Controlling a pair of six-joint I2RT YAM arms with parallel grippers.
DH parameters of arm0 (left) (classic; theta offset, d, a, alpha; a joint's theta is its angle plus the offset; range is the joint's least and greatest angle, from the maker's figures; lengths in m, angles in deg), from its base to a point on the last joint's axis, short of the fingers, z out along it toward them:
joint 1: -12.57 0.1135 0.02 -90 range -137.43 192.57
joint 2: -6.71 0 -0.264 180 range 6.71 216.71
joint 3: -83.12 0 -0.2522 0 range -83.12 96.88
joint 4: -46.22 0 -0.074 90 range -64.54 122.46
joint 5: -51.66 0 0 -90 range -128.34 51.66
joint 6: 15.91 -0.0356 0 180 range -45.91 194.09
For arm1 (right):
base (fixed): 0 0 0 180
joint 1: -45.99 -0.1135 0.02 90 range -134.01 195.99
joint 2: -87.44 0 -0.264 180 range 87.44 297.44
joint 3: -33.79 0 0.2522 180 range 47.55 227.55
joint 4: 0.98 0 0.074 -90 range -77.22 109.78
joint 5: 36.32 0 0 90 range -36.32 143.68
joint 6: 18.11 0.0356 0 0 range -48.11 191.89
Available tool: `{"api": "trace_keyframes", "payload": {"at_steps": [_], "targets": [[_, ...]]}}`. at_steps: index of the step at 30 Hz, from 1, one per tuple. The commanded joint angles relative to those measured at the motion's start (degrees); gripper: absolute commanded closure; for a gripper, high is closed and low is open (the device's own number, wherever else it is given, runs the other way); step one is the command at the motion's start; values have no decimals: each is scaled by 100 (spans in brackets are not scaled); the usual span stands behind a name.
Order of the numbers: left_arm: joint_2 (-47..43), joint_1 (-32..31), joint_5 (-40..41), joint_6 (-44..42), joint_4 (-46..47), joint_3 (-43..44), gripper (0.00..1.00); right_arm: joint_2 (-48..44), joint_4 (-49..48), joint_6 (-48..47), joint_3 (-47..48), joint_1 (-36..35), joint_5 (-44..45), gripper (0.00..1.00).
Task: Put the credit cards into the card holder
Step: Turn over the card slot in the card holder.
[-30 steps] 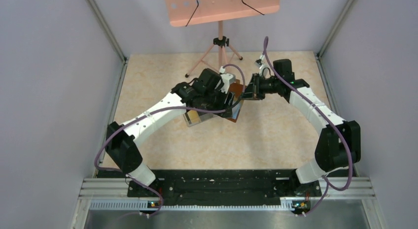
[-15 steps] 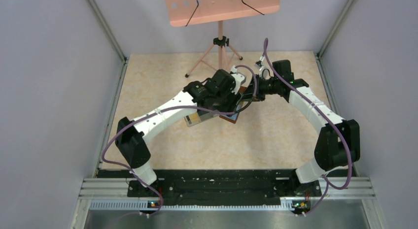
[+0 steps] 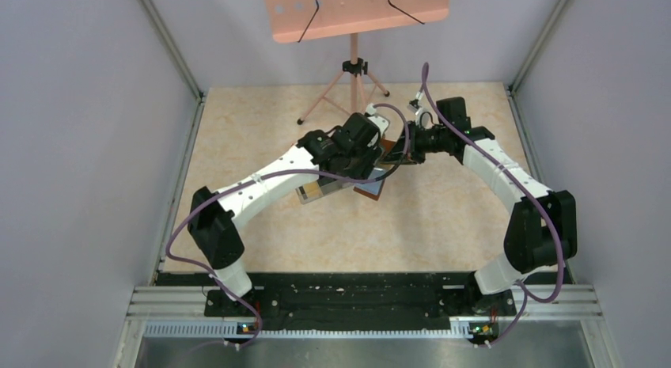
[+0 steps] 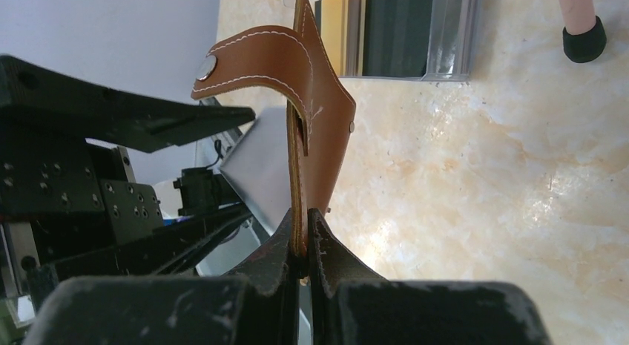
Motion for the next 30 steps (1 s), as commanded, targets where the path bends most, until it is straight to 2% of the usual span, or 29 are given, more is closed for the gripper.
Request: {"api": "trace_keyframes", "payload": {"at_steps": [1,7,11,14,18,19,24,30], "targets": [[119,78,751,55,-30,440,38,-22,-134,-92,224,25,-439,100],[408,240,961,140,-68,781,31,-117,-360,-70,32,24,-822,100],[405,431,768,214,39,774,27,-175,-467,-64,-91,26,-1049,100],[299,620,338,292,182,618,23,-201,-538,-79,-162,26,-1201,100],[-133,1071,-758,627,818,-40,21,-235,-858,-113,-325,25,-1547,100],[-307,1219,-1462,714,1171,-308,21,-238,-903,-158,-353,27,-1627,100],[-1130,1911,-3588,1128,2941,-1778,21,-224,-1004,-307,-433,24,-1961,100],[-1346,2221,-5056,1688,4018,-2484,21,-229,-1279,-279,-525,24,-2292,100]]}}
